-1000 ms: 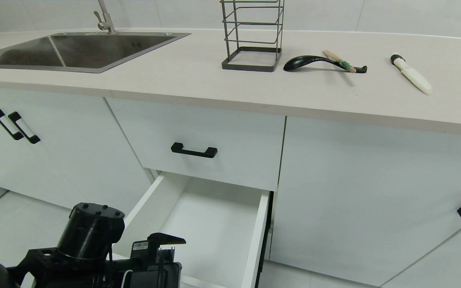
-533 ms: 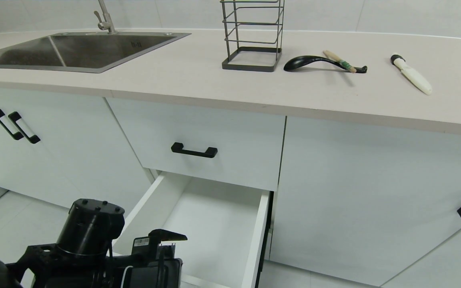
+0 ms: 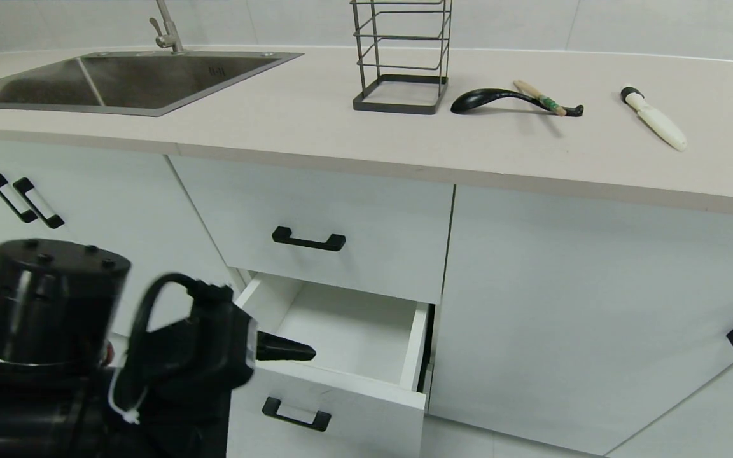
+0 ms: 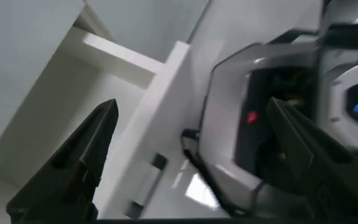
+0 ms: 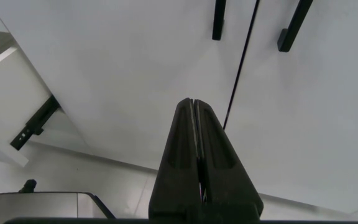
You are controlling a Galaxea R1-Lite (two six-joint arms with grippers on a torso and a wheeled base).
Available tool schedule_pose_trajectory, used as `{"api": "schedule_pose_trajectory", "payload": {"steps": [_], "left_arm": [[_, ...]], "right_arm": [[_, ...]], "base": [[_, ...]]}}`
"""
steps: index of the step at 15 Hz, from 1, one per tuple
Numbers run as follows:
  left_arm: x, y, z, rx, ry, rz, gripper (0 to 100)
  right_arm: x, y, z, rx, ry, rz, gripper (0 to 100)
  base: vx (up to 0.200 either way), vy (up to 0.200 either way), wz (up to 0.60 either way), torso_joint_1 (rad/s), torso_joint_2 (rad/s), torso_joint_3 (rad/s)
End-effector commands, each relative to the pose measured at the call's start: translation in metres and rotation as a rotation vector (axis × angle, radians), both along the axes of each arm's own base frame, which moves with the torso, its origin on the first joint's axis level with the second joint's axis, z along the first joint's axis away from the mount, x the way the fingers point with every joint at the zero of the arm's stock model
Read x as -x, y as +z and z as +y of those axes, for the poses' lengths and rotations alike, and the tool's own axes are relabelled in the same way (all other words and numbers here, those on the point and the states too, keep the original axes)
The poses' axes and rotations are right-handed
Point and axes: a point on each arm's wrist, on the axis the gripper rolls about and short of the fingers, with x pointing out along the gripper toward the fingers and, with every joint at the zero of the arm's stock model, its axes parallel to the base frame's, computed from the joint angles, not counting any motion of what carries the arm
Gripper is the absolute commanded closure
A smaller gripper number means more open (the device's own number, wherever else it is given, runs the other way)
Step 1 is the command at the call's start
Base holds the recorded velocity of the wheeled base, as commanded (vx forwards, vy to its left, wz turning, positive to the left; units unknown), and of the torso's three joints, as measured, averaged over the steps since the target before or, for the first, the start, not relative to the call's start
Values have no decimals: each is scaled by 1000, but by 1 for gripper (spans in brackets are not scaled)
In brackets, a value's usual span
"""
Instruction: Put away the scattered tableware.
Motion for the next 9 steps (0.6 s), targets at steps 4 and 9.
{"api": "schedule_pose_trajectory", "payload": {"steps": [4, 9], "left_arm": [[39, 49, 52, 488, 422, 319, 0], [-46, -31, 55, 304, 592, 206, 0]], "right_arm": [[0, 0, 0, 0, 0, 1, 100], [0, 0, 0, 0, 0, 1, 100]], "base": [[0, 0, 0, 0, 0, 0], [0, 0, 0, 0, 0, 0]]}}
